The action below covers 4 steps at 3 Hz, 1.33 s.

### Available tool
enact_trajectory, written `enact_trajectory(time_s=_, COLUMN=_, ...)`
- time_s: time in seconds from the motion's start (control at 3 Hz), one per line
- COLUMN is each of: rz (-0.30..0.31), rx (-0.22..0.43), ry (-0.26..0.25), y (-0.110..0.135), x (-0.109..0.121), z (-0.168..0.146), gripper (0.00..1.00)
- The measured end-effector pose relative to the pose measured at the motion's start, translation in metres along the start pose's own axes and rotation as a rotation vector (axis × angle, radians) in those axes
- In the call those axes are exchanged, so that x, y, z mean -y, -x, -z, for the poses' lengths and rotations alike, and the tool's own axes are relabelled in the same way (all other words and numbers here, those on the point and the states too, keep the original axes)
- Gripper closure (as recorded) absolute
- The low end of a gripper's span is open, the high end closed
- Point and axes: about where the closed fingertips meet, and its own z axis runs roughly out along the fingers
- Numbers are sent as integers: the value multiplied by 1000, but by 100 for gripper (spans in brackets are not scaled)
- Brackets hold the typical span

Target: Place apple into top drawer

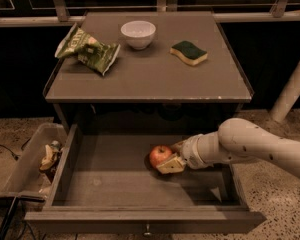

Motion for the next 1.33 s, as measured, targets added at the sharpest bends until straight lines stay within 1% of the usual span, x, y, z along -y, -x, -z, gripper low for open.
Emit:
enact_trajectory(time_s=0.67, rz=0, rx=0, ry=0, y=0, x=0, z=0, gripper=12)
enact_trajectory(time_s=1.0, rz=0, rx=0, ry=0, y=0, x=0, z=0, gripper=0)
enact_trajectory(time_s=1.33, rz=0, rx=0, ry=0, y=0, x=0, z=0, gripper=0)
